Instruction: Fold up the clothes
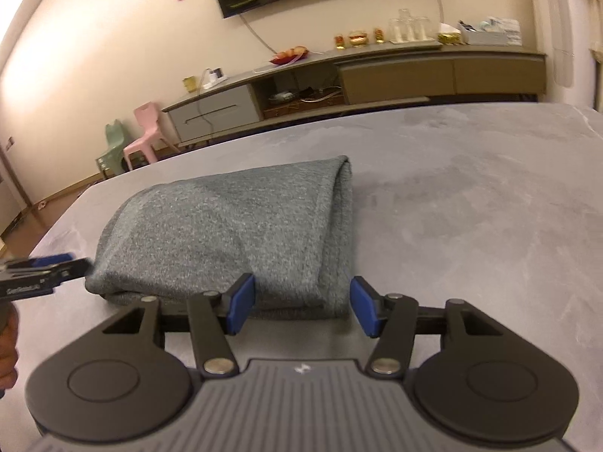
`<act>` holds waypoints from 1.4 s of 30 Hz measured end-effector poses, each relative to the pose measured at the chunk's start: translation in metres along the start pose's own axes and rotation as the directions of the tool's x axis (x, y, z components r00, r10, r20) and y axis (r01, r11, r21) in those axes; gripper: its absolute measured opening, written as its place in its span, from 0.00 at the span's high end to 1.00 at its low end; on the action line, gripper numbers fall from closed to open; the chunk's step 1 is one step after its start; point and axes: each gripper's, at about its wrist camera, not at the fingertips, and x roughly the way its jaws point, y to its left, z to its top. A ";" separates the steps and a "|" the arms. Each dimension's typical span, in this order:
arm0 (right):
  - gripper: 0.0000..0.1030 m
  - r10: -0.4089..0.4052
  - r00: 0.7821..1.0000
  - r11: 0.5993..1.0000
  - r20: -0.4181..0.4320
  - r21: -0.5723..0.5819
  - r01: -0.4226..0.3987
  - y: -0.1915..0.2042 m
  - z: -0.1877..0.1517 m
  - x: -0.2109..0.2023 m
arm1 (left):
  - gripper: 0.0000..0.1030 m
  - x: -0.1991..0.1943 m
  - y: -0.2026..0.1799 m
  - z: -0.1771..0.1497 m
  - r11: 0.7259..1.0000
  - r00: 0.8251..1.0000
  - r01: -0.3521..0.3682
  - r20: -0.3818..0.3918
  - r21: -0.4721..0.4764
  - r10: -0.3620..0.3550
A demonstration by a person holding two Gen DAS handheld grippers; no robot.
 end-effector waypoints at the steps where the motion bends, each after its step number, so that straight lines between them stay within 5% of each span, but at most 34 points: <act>1: 0.47 -0.008 1.000 1.000 0.001 -0.004 0.008 0.002 -0.001 -0.004 | 0.45 -0.007 0.004 -0.001 1.000 1.000 -0.020 -0.006 -0.015 0.020; 5: 0.44 -0.041 0.999 0.999 0.006 -0.018 0.041 0.010 -0.006 -0.018 | 0.25 -0.042 0.001 -0.007 1.000 1.000 -0.009 0.000 -0.018 0.009; 13: 0.22 -0.092 0.995 0.993 0.032 -0.074 0.094 0.032 -0.021 -0.053 | 0.15 -0.080 -0.060 -0.003 0.991 0.991 0.134 -0.026 -0.022 -0.135; 17: 0.18 -0.092 0.995 0.992 0.031 -0.084 0.094 0.040 -0.027 -0.066 | 0.11 -0.087 -0.089 -0.005 0.989 0.989 0.145 -0.045 0.014 -0.144; 23: 0.15 -0.089 0.996 0.991 0.028 -0.093 0.091 0.046 -0.033 -0.072 | 0.10 -0.090 -0.118 -0.019 0.994 0.994 0.088 -0.065 0.069 -0.084; 31: 0.11 -0.094 0.995 0.987 0.039 -0.127 0.099 0.046 -0.037 -0.075 | 0.10 -0.086 -0.126 -0.024 0.995 0.989 0.098 -0.111 -0.028 -0.101; 42: 0.09 -0.131 0.991 0.980 0.037 -0.148 0.135 0.045 -0.041 -0.072 | 0.10 -0.087 -0.143 -0.033 0.995 0.987 0.094 -0.126 -0.023 -0.096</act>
